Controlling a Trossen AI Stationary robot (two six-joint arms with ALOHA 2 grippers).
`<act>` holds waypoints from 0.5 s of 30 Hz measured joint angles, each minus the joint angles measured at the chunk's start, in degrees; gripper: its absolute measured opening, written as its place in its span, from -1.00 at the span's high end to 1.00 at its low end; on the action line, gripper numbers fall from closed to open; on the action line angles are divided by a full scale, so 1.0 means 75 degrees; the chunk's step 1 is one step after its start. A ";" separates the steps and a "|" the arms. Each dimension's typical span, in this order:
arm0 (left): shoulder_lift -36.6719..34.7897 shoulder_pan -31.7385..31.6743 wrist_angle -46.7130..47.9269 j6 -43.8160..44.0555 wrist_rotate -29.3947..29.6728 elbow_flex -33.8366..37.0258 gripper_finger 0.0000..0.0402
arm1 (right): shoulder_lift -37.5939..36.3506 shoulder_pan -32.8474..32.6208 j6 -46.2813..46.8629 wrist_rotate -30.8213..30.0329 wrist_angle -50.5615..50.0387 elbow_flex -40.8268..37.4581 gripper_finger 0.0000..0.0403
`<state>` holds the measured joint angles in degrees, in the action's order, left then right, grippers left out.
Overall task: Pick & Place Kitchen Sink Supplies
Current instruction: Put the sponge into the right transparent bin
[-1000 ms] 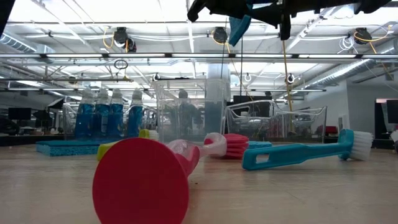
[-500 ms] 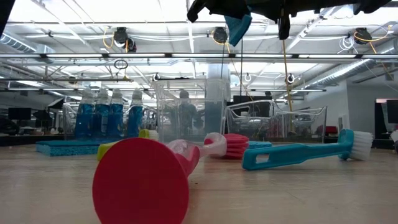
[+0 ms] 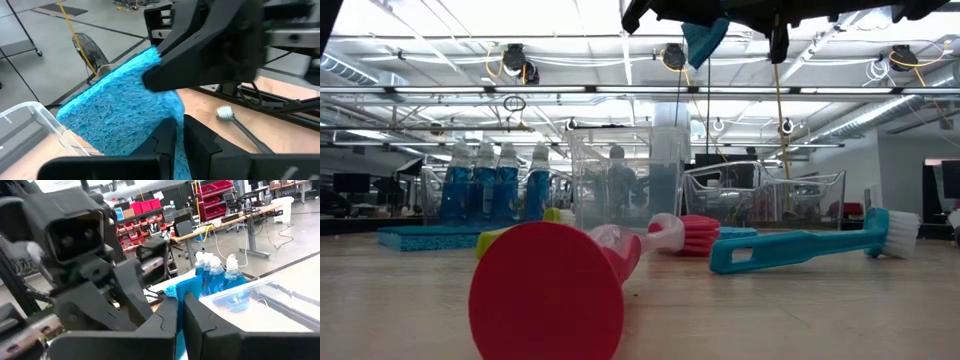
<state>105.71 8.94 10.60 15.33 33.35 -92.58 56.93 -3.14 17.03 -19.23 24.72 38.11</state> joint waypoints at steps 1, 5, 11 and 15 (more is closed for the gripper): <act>0.0000 0.0023 -0.0004 0.0004 -0.0033 0.0000 0.82 | -0.0078 0.0032 -0.0025 -0.0030 -0.0200 -0.0003 1.00; -0.0003 0.0119 -0.0046 0.0006 -0.0098 -0.0015 0.65 | -0.0379 0.0212 -0.0051 -0.0236 -0.0701 -0.0017 1.00; -0.0008 0.0142 0.0018 0.0172 -0.0034 -0.0015 0.29 | -0.0852 0.0510 -0.0414 -0.0262 -0.1119 -0.0016 1.00; -0.0012 0.0178 0.0190 0.0173 -0.0034 -0.0015 0.10 | -0.1283 0.0802 -0.0627 -0.0235 -0.1458 -0.0015 1.00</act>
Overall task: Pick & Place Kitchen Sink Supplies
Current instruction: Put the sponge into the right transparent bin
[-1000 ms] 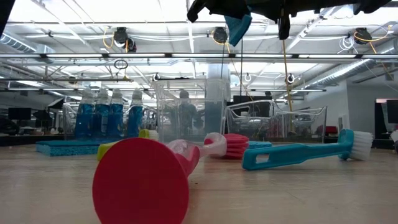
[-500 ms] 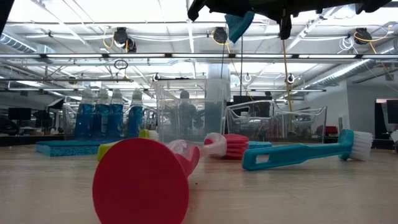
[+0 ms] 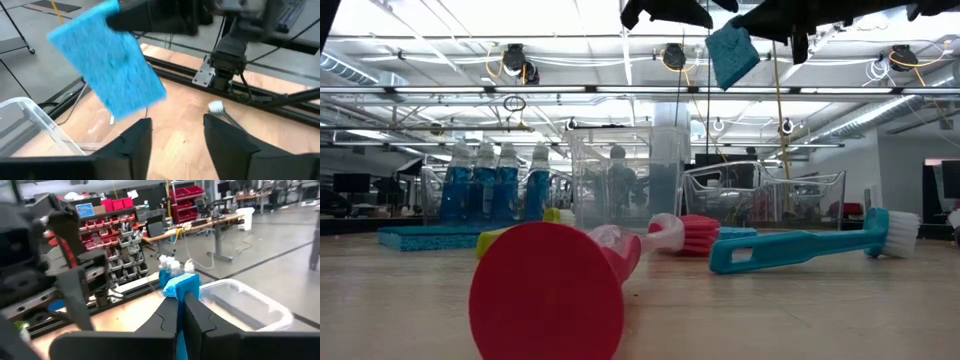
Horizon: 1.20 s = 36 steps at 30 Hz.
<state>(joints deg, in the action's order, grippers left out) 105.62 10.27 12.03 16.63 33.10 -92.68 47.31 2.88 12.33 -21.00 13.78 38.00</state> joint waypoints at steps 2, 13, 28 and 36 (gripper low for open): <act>0.0000 0.0044 0.0107 0.0001 -0.0007 0.0000 0.03 | -0.0243 0.0138 -0.0122 0.0000 -0.0237 0.0000 1.00; 0.0000 0.0147 0.1601 0.0519 -0.0151 0.0000 -0.06 | -0.1546 0.0679 -0.0608 0.0006 -0.1003 0.0006 1.00; -0.0648 -0.0060 0.3914 0.1842 -0.0348 0.0008 -0.07 | -0.2158 0.1238 -0.0779 0.0012 -0.1789 0.0006 1.00; -0.1794 -0.0512 0.3528 0.1530 -0.0224 0.1124 -0.08 | -0.1879 0.1657 -0.0756 0.0012 -0.2072 0.0006 1.00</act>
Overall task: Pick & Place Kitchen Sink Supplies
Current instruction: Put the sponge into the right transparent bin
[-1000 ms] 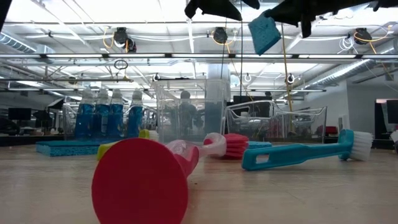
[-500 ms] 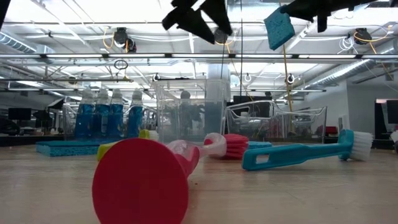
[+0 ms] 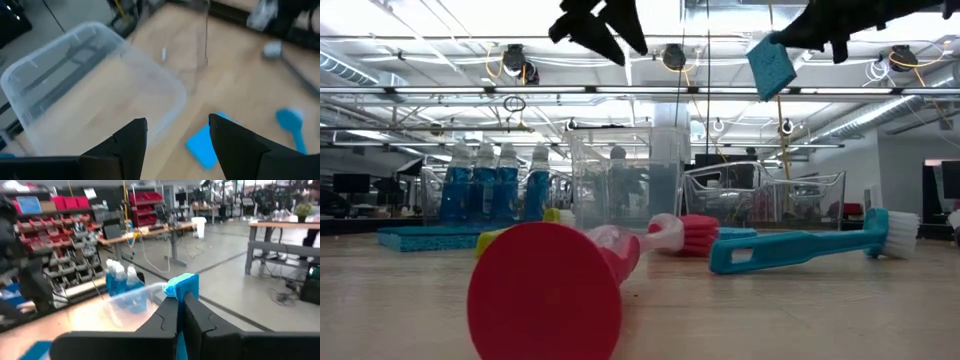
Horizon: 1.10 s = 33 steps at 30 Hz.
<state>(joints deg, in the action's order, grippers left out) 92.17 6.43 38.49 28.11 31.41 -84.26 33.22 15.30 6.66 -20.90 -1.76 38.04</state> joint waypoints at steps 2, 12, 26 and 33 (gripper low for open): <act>-0.0456 -0.0112 -0.0198 -0.0015 -0.0029 0.0541 -0.08 | 0.0164 0.0075 0.0030 0.0006 -0.0015 0.0000 1.00; -0.2632 -0.0262 -0.2664 -0.0402 -0.0191 0.3137 -0.08 | 0.1130 0.0568 0.0097 0.0030 0.0027 0.0000 1.00; -0.4664 -0.0260 -0.3940 -0.0511 -0.0203 0.5193 -0.08 | 0.2125 0.1646 0.0420 0.1100 0.0051 -0.0001 1.00; -0.5240 -0.0252 -0.3958 -0.1057 -0.0203 0.5258 -0.08 | 0.2934 0.2252 0.0649 0.2130 0.0092 0.0000 1.00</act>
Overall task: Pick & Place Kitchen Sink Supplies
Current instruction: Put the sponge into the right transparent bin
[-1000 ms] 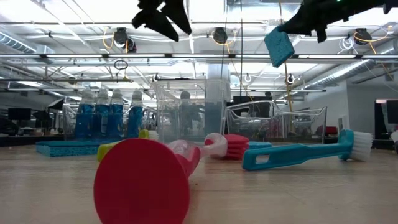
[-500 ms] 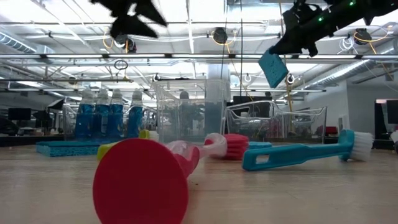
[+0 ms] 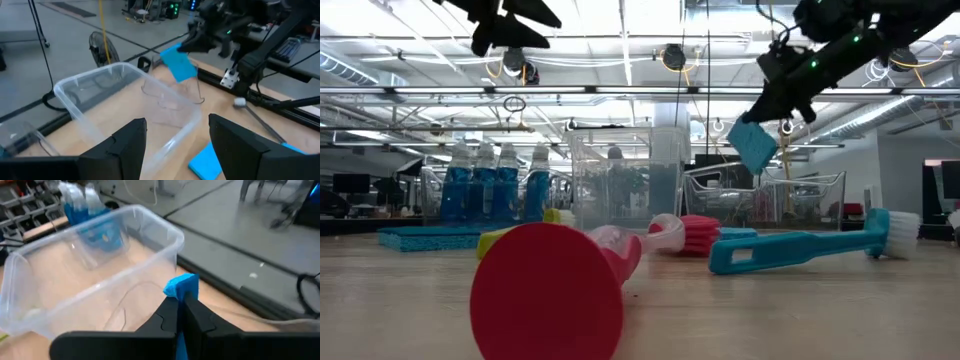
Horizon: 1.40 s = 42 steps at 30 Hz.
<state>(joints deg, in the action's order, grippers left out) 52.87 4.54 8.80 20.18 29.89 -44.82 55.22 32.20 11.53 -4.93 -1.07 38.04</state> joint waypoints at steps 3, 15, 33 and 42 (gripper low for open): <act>-0.0149 -0.0004 0.0025 -0.0132 -0.0043 0.0000 -0.08 | 0.0388 0.0203 0.0003 0.0395 0.0122 0.0000 1.00; -0.0105 -0.0004 0.0125 -0.0035 -0.0201 -0.0003 -0.08 | 0.1725 0.0706 0.0316 0.2284 0.0942 0.0000 1.00; -0.0104 -0.0004 0.0114 -0.0017 -0.0201 -0.0006 -0.08 | 0.2671 0.0712 0.0376 0.3188 0.1424 -0.0003 0.99; -0.0104 -0.0004 0.0099 -0.0008 -0.0201 -0.0006 -0.08 | 0.3019 0.0712 0.0376 0.3358 0.1686 0.0000 0.98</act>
<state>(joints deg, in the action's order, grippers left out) 52.10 4.51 9.54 20.12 28.38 -44.86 77.86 37.54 14.35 20.25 11.57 38.04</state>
